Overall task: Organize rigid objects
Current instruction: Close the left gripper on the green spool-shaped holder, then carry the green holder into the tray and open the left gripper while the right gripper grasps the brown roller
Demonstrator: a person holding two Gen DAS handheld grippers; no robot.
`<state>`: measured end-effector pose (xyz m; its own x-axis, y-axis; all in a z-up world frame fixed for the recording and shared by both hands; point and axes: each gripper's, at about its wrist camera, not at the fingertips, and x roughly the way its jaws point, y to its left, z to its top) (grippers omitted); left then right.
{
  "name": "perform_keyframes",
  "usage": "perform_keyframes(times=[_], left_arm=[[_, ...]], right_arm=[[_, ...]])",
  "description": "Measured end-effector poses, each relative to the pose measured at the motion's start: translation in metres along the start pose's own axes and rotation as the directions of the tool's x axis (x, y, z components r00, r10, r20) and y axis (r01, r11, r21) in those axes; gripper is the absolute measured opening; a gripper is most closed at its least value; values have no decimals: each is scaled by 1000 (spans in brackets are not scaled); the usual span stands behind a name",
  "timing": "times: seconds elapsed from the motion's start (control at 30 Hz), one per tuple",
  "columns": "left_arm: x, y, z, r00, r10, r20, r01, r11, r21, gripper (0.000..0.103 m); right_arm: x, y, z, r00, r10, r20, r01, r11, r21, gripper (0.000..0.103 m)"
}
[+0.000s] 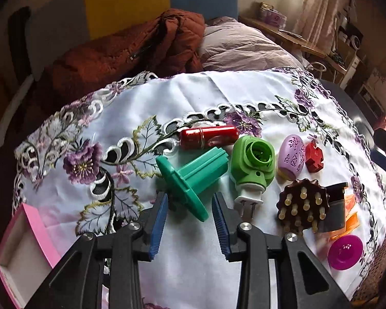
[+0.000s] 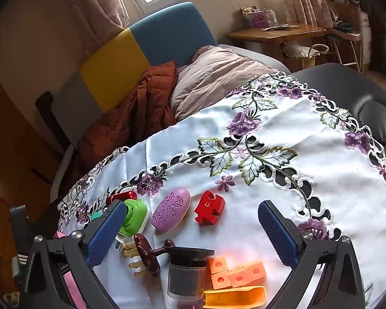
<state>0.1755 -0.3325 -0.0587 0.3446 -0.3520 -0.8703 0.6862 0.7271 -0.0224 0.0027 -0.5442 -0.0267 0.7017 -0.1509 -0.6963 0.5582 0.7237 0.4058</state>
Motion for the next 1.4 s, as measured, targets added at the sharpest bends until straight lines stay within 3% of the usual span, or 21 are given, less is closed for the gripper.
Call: perform_keyframes(times=[0.13, 0.33, 0.43, 0.53, 0.6, 0.7, 0.9, 1.07, 1.23, 1.33, 1.4], left_arm=[[-3, -10, 15, 1000, -3, 14, 1, 992, 128, 43], [25, -31, 31, 998, 43, -52, -23, 942, 333, 43], [41, -32, 35, 995, 65, -81, -29, 922, 387, 43], [53, -33, 36, 991, 63, -115, -12, 918, 395, 40], [58, -31, 29, 989, 47, -140, 9, 926, 378, 30], [50, -24, 20, 994, 19, -103, 15, 946, 323, 30], [10, 3, -7, 998, -54, -37, 57, 993, 100, 30], [-26, 12, -41, 996, -91, 1, 91, 996, 8, 30], [-62, 27, -75, 992, -115, 58, 120, 988, -95, 30], [-79, 39, -92, 989, -118, 90, 131, 978, -161, 30], [-87, 47, -104, 990, -106, 95, 124, 972, -201, 30]], right_arm=[[2, 1, -1, 1000, 11, -14, -11, 1000, 3, 103], [2, 3, -1, 1000, 17, -19, -17, 1000, -7, 103], [3, 3, 0, 1000, 20, -21, -21, 1000, -6, 103], [4, 4, 0, 1000, 17, -20, -17, 1000, -13, 103], [3, 4, 1, 1000, 14, -17, -14, 1000, -14, 103], [3, 4, 1, 1000, 19, -14, -19, 1000, -14, 103], [2, 15, -2, 999, 48, -17, -49, 997, -67, 103], [6, 33, -10, 993, 105, -54, -112, 982, -152, 91], [16, 70, -31, 983, 129, -129, -165, 930, -328, 85], [29, 88, -45, 984, 83, -157, -142, 895, -422, 85], [39, 98, -53, 985, 48, -166, -123, 868, -480, 77]])
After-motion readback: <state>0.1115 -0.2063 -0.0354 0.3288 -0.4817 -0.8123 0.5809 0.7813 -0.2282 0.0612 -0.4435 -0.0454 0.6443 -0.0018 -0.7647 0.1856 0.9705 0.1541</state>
